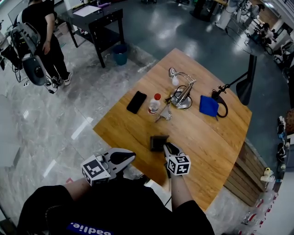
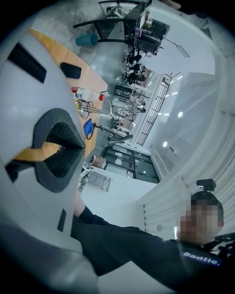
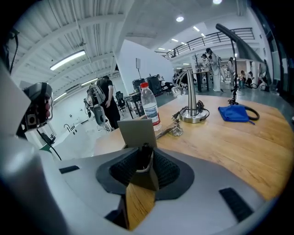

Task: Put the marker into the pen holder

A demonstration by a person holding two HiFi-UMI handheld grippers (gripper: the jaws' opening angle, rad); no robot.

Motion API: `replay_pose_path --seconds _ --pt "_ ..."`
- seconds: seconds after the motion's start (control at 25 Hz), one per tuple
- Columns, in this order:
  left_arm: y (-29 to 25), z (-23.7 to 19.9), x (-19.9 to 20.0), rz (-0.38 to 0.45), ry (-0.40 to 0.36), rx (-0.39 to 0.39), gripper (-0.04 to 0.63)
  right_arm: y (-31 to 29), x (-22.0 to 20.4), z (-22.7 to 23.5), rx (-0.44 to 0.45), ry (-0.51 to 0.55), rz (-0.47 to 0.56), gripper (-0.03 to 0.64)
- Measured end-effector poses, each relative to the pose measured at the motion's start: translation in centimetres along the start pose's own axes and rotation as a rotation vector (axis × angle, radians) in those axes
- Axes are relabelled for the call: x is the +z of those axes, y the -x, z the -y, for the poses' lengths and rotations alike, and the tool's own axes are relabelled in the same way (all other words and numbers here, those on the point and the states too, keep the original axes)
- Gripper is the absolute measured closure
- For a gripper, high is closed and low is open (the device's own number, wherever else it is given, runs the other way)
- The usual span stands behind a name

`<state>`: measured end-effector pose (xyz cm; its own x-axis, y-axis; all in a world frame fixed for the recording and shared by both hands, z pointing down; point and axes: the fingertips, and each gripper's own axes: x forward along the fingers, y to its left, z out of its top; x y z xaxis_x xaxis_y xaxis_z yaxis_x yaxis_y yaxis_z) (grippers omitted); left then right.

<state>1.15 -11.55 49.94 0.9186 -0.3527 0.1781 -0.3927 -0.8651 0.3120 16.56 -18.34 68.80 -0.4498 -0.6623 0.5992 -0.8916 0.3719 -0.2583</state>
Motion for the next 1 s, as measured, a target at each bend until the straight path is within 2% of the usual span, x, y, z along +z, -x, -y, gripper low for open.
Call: replay_pose_path --seconds 0.24,0.56,0.8,1.0 --pt "-0.3 1.8 -0.6 0.001 -0.030 0.034 0.586 0.7 0.0 0.2 0.044 0.015 0.031 0.517" --pt "0.5 3.8 -0.4 0.030 -0.002 0.064 0.586 4.8 0.8 -1.6 0.076 0.009 0.078 0.517" --pt "0.6 3.1 0.8 0.052 0.026 -0.006 0.586 8.0 2.2 -6.1 0.064 -0.035 0.153 0.517" --pt "1.3 2.0 1.0 0.061 -0.001 -0.093 0.586 10.7 4.8 -11.4 0.048 -0.040 0.253 0.517"
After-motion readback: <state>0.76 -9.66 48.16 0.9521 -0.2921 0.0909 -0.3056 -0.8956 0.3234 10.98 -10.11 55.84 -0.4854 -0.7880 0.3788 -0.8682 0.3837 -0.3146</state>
